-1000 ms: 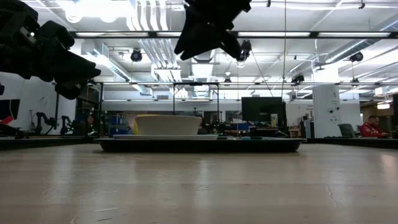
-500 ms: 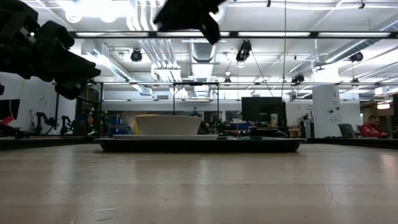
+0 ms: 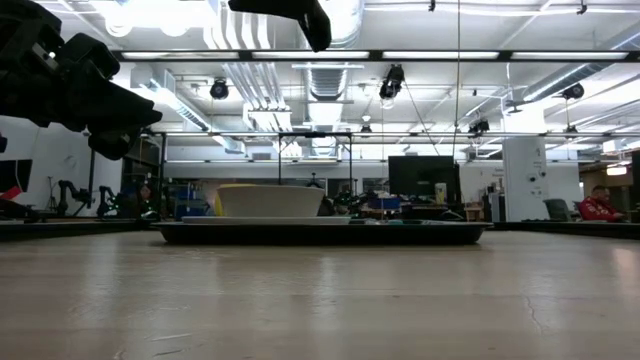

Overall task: Set up tray
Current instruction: Return to Home Position

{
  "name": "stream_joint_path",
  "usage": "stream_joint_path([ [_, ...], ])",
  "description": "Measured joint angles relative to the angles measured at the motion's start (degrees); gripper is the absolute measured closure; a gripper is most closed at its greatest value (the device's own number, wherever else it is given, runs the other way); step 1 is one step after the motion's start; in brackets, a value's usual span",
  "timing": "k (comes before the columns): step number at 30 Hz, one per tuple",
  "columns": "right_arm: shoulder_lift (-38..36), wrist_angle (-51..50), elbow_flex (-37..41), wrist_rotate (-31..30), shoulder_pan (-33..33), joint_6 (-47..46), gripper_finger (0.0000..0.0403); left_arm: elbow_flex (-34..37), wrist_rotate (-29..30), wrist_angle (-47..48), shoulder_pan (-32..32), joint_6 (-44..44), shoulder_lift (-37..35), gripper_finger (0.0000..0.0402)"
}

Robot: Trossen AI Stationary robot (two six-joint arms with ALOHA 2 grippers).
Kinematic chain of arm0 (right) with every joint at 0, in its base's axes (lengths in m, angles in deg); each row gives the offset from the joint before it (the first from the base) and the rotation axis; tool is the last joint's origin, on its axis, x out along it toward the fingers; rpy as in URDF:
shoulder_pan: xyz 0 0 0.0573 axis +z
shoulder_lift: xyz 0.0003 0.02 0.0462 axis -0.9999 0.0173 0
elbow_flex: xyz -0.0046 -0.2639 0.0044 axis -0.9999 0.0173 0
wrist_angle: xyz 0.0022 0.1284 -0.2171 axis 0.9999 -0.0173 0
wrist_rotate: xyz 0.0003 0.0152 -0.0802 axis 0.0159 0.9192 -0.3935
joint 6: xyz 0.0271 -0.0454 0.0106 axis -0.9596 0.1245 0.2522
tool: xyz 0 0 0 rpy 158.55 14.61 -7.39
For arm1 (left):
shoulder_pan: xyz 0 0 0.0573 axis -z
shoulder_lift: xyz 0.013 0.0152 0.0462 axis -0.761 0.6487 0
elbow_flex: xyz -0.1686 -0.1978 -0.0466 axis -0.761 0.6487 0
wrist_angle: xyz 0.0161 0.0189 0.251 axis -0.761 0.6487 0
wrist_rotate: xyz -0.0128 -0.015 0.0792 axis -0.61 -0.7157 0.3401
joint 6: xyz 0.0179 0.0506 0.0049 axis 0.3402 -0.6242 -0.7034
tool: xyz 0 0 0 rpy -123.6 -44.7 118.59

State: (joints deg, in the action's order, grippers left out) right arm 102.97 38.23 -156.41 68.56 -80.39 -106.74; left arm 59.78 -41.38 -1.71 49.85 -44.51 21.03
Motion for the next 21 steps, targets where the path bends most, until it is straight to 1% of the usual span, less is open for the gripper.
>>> stream_joint_path([
  [3,0.0,0.0,0.0,0.13,0.0,-0.16,0.0319,0.02,-0.02,0.0,0.0,-0.01,-0.01,0.032],
  [8,-0.04,0.02,0.0,3.99,-0.04,0.26,0.0317,0.0,0.0,0.02,0.02,0.0,0.0,0.032],
  [16,-0.31,0.58,0.0,4.15,-0.07,0.02,0.033,0.01,-0.02,0.01,0.01,-0.01,-0.01,0.032],
  [21,-1.85,0.71,0.0,4.17,-0.19,-0.33,0.0335,0.0,-0.02,0.0,0.02,0.01,-0.01,0.032],
])
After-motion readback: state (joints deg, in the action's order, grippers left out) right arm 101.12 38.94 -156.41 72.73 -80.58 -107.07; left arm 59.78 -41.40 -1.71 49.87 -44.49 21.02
